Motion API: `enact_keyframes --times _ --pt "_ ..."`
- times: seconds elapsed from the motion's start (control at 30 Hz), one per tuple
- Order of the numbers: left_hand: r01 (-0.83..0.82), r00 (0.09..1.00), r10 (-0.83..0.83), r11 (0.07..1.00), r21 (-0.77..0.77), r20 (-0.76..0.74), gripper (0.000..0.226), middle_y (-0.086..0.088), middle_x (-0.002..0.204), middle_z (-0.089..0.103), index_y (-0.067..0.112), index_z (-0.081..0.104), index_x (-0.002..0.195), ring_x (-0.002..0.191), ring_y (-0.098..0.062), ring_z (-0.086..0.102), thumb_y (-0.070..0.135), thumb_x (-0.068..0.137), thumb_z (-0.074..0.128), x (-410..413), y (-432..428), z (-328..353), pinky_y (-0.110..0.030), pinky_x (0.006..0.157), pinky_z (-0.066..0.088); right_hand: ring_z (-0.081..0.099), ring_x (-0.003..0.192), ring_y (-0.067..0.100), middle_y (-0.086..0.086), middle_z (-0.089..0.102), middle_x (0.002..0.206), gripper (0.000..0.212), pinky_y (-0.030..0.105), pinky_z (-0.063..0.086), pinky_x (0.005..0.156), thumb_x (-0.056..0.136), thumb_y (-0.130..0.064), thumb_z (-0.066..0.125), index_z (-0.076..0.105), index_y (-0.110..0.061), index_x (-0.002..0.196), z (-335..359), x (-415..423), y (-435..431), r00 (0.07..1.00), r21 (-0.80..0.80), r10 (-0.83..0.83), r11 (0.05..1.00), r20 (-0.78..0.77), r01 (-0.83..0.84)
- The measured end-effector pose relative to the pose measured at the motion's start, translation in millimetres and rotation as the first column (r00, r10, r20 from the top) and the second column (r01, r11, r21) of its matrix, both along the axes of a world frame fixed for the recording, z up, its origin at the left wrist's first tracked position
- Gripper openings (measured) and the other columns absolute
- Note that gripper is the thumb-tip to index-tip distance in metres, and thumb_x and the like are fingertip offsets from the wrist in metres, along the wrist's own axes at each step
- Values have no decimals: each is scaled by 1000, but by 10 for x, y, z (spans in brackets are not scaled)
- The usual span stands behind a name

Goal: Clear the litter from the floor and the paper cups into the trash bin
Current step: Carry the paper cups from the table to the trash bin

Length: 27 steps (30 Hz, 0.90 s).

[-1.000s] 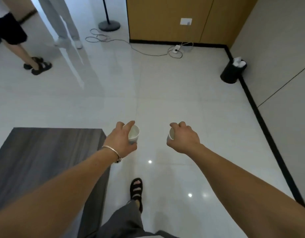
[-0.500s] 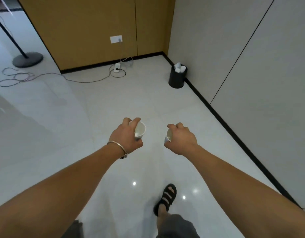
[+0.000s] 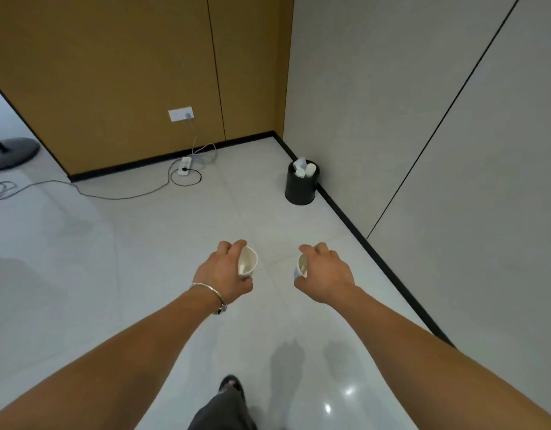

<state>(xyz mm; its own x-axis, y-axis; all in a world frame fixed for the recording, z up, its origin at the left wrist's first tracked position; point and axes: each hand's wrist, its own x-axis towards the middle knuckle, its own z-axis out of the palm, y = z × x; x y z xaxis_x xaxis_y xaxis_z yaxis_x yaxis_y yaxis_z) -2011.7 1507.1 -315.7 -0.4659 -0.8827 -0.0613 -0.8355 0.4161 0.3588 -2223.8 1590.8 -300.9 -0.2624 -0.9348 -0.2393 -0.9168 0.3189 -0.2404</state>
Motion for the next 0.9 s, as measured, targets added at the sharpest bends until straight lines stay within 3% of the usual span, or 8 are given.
enact_keyframes --times 0.3,0.6,0.9 --pt "80 997 -79 995 66 -24 78 0 126 42 28 30 139 104 -25 55 45 72 67 -1326 -1894 -242 -34 79 51 45 117 25 2 39 134 72 36 48 85 82 -41 61 30 -29 146 -205 -1217 -1675 995 69 -102 992 7 101" --pt "207 978 -206 978 39 -36 82 0 130 39 27 27 143 110 -24 51 45 74 68 -2782 -3596 -131 -34 86 50 44 120 26 3 40 136 71 37 47 91 84 -43 60 30 -28 146 -198 -2492 -3239 980 -22 -197 980 33 197" --pt "128 991 -125 988 86 -40 82 -1 133 38 24 26 143 113 -23 49 41 75 69 -4203 -5070 -421 -31 88 48 44 118 26 4 39 136 71 35 46 91 84 -43 61 30 -27 146 -467 -4015 -4864 990 42 -132 991 54 130"
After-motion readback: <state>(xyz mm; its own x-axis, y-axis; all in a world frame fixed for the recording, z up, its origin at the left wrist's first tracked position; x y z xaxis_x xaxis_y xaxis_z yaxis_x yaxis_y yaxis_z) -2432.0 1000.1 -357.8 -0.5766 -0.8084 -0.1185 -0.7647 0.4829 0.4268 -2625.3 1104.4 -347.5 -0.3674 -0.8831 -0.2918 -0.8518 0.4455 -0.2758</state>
